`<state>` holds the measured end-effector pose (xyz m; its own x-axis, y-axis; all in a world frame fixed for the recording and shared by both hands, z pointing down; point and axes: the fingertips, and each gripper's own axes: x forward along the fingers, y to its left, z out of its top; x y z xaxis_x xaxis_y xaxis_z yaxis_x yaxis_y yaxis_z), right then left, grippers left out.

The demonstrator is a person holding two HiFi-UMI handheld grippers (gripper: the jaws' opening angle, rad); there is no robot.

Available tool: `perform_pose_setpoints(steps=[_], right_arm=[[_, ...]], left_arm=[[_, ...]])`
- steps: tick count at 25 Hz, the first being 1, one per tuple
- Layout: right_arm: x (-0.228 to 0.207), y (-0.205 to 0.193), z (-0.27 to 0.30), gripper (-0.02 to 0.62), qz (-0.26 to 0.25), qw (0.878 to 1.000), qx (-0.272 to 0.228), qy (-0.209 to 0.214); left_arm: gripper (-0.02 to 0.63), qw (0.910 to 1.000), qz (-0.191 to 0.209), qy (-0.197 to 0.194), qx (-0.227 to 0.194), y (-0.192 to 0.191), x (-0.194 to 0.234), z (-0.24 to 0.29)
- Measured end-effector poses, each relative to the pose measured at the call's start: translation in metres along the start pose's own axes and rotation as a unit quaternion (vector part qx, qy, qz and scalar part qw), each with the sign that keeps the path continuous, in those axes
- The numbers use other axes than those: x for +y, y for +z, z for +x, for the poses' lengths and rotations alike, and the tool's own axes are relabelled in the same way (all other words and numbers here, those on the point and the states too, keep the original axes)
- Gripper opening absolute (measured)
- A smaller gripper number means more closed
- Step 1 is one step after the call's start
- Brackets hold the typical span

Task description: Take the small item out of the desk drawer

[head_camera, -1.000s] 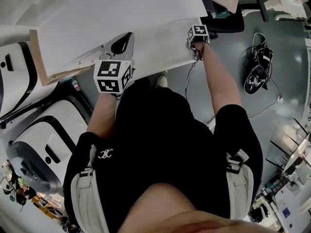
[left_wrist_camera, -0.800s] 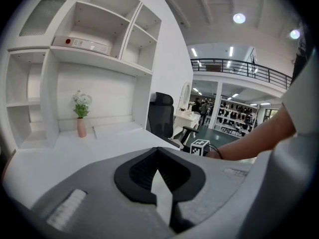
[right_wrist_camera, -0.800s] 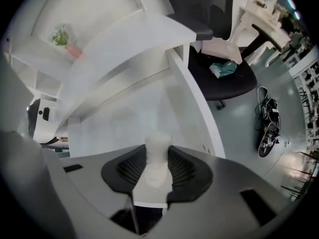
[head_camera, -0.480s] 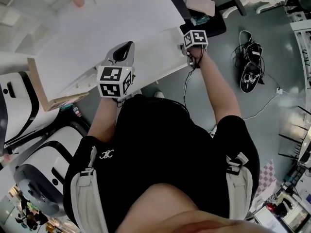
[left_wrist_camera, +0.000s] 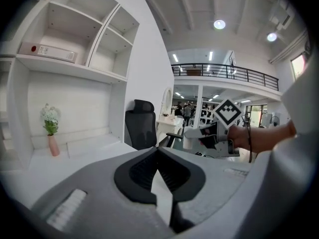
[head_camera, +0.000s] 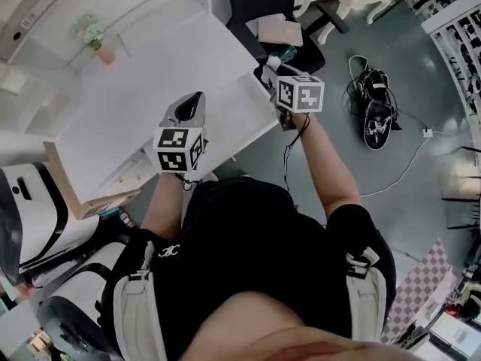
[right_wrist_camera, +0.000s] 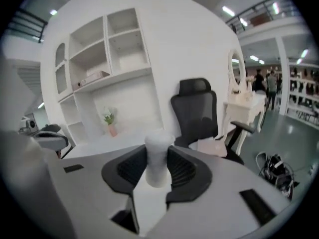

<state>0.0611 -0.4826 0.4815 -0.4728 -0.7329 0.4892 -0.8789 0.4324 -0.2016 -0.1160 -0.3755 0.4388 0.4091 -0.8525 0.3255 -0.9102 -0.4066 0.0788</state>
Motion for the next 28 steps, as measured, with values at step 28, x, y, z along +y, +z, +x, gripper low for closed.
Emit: perform_pose_setpoints(steps=[28], right_arm=[[0.037, 0.053, -0.105, 0.111, -0.103, 0.964, -0.238, -0.060]], left_arm=[[0.013, 0.9991, 0.022, -0.003, -0.038, 0.044, -0.019, 0.007]])
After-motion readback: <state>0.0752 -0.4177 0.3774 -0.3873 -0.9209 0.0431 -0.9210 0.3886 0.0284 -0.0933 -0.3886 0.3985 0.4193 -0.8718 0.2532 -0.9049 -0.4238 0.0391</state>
